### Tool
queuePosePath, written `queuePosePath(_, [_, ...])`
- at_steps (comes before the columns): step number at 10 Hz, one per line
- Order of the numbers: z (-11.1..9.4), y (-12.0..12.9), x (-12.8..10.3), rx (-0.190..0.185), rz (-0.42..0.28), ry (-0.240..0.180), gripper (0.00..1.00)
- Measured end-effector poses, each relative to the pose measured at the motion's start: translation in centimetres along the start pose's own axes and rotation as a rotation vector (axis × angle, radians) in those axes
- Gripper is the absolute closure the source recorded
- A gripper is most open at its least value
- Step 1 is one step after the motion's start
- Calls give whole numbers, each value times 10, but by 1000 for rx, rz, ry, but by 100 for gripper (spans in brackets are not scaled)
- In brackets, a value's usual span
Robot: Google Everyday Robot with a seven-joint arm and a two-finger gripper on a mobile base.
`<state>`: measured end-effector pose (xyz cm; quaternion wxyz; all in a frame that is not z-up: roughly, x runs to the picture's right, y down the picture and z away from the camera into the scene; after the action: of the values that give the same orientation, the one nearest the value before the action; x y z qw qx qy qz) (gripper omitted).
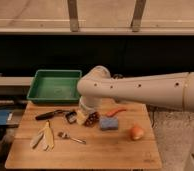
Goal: Place fork in red bowl
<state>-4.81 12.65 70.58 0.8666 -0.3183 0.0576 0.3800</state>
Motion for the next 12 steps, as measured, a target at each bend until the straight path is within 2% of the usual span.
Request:
queuePosePath(1, [3, 12, -15, -6, -38, 0, 28])
queuePosePath(3, [13, 49, -51, -36, -165, 3, 28])
queuePosePath(5, [16, 86, -63, -58, -289, 4, 28])
queuePosePath(9, [17, 86, -63, -56, -294, 9, 28])
queuePosePath(11, [25, 92, -64, -79, -306, 26, 28])
queuePosePath(12, [38, 100, -64, -100, -316, 38, 28])
